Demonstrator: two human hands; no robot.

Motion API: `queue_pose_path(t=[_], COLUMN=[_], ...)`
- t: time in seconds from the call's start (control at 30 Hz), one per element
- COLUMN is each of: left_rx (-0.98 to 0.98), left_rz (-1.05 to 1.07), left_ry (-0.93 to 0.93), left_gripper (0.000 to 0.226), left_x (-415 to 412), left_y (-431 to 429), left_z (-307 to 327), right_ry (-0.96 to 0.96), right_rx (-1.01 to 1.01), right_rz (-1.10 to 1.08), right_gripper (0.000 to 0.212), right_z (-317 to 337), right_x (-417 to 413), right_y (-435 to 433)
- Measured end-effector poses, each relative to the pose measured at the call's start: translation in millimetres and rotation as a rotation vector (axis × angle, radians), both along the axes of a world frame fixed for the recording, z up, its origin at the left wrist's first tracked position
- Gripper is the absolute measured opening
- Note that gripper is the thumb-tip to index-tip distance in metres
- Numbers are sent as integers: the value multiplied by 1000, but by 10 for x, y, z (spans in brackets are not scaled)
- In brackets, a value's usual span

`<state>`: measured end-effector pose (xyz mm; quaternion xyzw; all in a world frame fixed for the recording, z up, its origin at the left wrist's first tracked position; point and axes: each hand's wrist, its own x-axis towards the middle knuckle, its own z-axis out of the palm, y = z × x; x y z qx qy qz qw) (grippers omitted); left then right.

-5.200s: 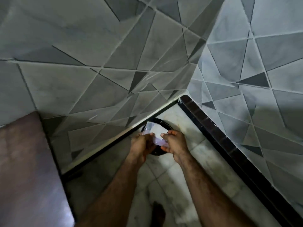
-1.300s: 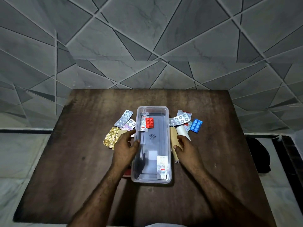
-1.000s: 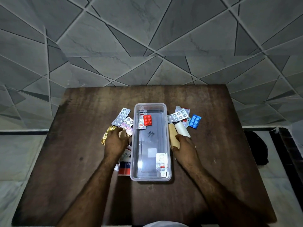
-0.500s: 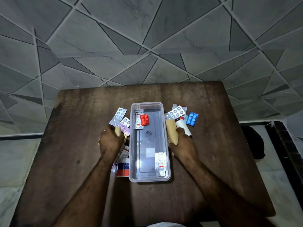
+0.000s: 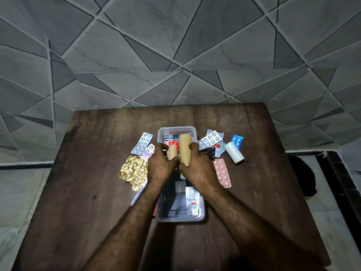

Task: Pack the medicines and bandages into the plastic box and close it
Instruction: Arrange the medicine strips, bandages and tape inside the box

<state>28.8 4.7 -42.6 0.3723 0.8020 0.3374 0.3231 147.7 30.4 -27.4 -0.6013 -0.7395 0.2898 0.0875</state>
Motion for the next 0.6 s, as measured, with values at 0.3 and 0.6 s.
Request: queue_pose_path(t=[0.3, 0.6], left_rx=[-92, -126], left_rz=[62, -136], left_ry=[67, 238], left_gripper=[37, 21], left_x=[83, 147], left_y=[321, 295], left_z=[-146, -410], right_ry=[-315, -510], right_rx=[184, 281], right_rz=[160, 429], right_gripper=[35, 20], right_z=[-132, -324], right_x=[-209, -34], right_y=[135, 63])
